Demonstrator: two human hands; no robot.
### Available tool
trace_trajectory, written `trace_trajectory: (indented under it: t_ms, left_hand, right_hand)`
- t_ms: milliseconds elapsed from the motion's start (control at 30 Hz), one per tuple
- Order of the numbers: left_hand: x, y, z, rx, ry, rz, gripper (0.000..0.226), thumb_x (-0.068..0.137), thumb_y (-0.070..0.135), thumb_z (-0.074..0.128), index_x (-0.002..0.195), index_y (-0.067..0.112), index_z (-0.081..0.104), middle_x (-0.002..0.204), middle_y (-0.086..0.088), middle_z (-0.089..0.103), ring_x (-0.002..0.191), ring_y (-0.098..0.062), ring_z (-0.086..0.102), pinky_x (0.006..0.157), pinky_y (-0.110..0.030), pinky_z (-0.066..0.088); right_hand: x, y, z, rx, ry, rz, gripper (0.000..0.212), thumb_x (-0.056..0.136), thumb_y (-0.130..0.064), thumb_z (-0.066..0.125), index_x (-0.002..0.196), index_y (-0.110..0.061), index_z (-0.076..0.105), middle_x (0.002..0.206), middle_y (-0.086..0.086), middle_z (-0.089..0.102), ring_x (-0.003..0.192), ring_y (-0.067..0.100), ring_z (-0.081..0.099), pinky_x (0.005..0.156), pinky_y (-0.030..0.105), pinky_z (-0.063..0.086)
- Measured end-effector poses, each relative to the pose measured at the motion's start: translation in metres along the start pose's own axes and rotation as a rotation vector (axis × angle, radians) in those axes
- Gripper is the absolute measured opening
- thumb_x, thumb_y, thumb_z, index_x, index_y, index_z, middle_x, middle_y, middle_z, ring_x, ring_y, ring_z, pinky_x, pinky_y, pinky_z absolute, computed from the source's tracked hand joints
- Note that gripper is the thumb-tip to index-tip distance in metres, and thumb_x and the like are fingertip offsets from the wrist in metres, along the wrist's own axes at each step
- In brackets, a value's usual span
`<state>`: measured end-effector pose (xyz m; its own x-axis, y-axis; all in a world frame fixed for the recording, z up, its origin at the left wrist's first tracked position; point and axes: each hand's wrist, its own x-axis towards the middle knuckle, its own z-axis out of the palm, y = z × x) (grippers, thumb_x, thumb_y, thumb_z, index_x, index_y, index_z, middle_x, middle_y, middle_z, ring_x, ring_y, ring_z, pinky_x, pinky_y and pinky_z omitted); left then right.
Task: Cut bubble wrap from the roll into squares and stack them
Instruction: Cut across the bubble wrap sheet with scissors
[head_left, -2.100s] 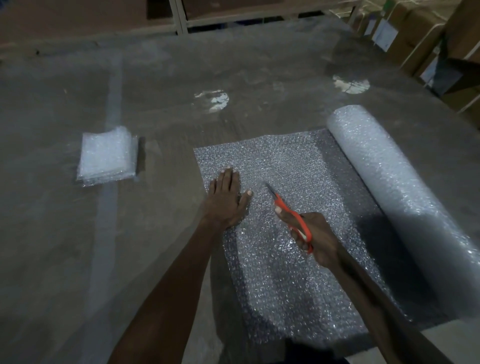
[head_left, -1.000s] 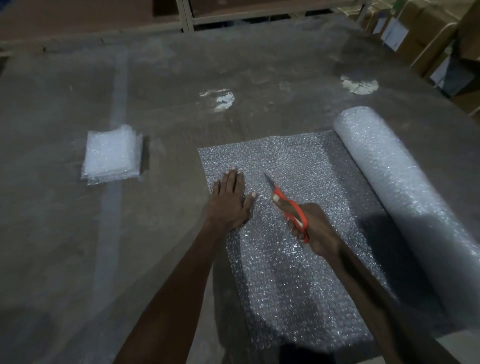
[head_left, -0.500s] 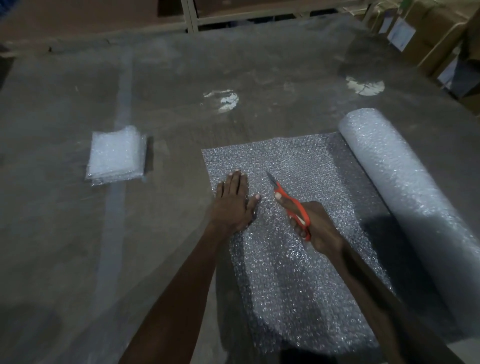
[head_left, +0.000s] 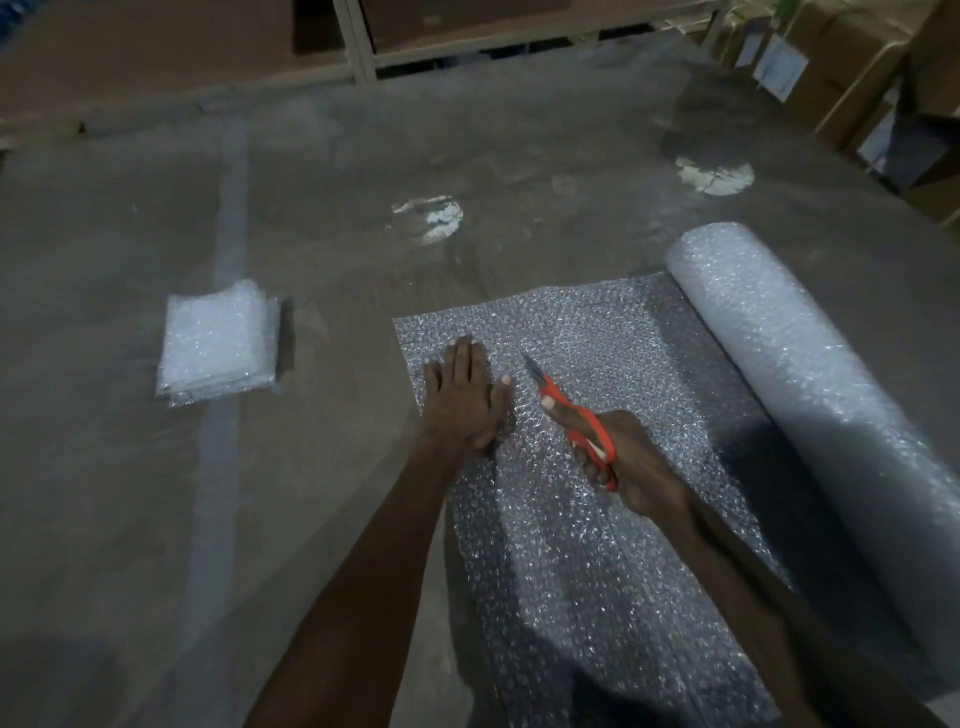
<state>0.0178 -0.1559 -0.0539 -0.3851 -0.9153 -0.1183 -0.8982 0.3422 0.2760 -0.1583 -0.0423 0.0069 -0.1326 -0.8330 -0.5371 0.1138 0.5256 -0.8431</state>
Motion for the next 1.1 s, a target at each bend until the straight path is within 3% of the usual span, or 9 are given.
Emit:
trace_trajectory:
  t_ms: [133, 267, 500, 667, 967, 1100]
  left_hand:
    - [0.012, -0.007, -0.001, 0.014, -0.033, -0.008, 0.070, 0.106, 0.050, 0.014, 0.158, 0.005, -0.001, 0.166, -0.015, -0.007, 0.153, -0.028, -0.009, 0.121, -0.052, -0.008]
    - [0.016, -0.012, 0.001, -0.012, -0.010, 0.010, 0.072, 0.105, 0.052, 0.015, 0.158, 0.006, 0.000, 0.166, -0.015, -0.007, 0.153, -0.029, -0.010, 0.121, -0.052, -0.007]
    - [0.014, -0.014, 0.002, -0.016, 0.004, 0.014, 0.071, 0.106, 0.051, 0.015, 0.159, 0.006, -0.001, 0.167, -0.014, -0.008, 0.153, -0.028, -0.011, 0.123, -0.053, -0.005]
    - [0.013, -0.014, 0.003, -0.016, -0.002, 0.003, 0.072, 0.105, 0.053, 0.013, 0.159, 0.007, -0.001, 0.167, -0.013, -0.007, 0.153, -0.027, -0.010, 0.123, -0.051, -0.005]
    - [0.011, -0.014, 0.006, -0.030, 0.006, -0.003, 0.078, 0.100, 0.059, 0.003, 0.159, 0.008, -0.002, 0.167, -0.012, -0.009, 0.153, -0.027, -0.012, 0.122, -0.051, -0.007]
    - [0.008, -0.013, 0.007, -0.038, 0.008, -0.011, 0.080, 0.097, 0.059, 0.001, 0.158, 0.008, -0.003, 0.167, -0.012, -0.009, 0.153, -0.027, -0.011, 0.122, -0.050, -0.008]
  right_hand:
    - [0.007, -0.002, 0.000, -0.025, 0.024, 0.004, 0.053, 0.066, -0.048, 0.085, 0.079, 0.002, 0.071, 0.056, 0.008, 0.060, 0.037, 0.014, 0.046, 0.036, 0.021, 0.037]
    - [0.011, -0.002, 0.000, -0.013, 0.020, -0.005, 0.038, 0.075, -0.039, 0.085, 0.068, -0.005, 0.069, 0.054, 0.006, 0.059, 0.036, 0.011, 0.046, 0.036, 0.019, 0.037]
    - [0.021, -0.007, 0.004, -0.016, 0.015, 0.003, 0.049, 0.075, -0.047, 0.085, 0.077, 0.001, 0.071, 0.054, 0.005, 0.059, 0.038, 0.013, 0.046, 0.037, 0.020, 0.036]
    - [0.026, -0.008, 0.007, -0.028, -0.013, -0.015, 0.036, 0.078, -0.040, 0.084, 0.055, -0.017, 0.070, 0.052, 0.004, 0.056, 0.037, 0.013, 0.042, 0.038, 0.019, 0.034]
    - [0.031, -0.010, 0.011, -0.008, 0.037, 0.003, 0.056, 0.073, -0.047, 0.084, 0.085, 0.005, 0.069, 0.054, 0.003, 0.060, 0.036, 0.011, 0.046, 0.035, 0.020, 0.037]
    - [0.034, -0.013, 0.014, -0.031, 0.039, 0.002, 0.046, 0.076, -0.044, 0.084, 0.076, -0.001, 0.069, 0.053, 0.003, 0.059, 0.036, 0.011, 0.046, 0.036, 0.020, 0.036]
